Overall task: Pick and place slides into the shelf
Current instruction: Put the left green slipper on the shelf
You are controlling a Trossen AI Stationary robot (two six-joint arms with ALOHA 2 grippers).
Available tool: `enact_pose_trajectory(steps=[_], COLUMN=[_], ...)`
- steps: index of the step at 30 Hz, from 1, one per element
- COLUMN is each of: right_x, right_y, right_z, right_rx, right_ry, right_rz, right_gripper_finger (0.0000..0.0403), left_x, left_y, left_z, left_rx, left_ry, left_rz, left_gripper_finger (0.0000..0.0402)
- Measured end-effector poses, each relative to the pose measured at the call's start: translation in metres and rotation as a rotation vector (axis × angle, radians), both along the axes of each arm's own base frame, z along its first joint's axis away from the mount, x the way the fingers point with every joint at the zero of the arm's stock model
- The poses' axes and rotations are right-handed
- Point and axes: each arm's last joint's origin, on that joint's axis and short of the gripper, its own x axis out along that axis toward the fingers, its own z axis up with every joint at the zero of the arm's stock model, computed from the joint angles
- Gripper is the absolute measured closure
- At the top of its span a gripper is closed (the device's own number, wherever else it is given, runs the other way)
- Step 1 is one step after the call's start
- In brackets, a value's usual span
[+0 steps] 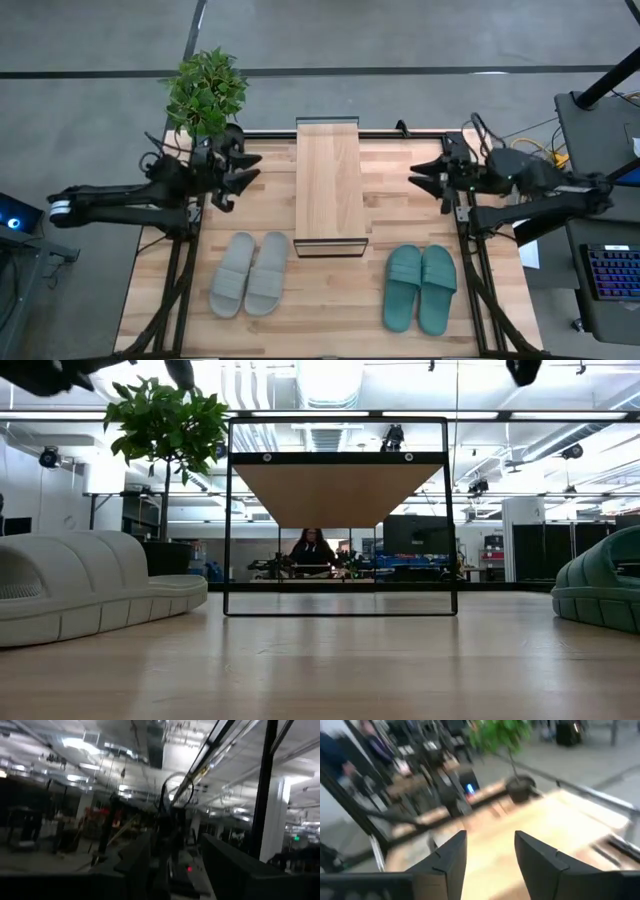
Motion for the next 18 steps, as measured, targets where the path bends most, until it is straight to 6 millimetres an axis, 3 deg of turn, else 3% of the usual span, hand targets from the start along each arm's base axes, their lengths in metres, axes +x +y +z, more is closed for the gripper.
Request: enact_pose_trajectory(steps=[5, 10, 18], right_x=[-0.006, -0.004, 0.013], right_y=[0.001, 0.003, 0.010], right_z=[0.029, 0.047, 0.039], right_rx=[0.013, 0.040, 0.147], right_ry=[0.130, 0.171, 0.322], right_rz=[0.027, 0.118, 0.300], right_gripper_finger=[0.0237, 0.0242, 0.0255], left_x=[-0.007, -0.015, -0.015], left_y=[-0.001, -0.003, -0.004], left_z=[0.002, 0.007, 0.003], left_rx=[-0.035, -0.030, -0.128], left_ry=[0.156, 0.122, 0.129], left_rz=[-0.004, -0.017, -0.075], left_gripper_finger=[0.0231, 0.0231, 0.0231])
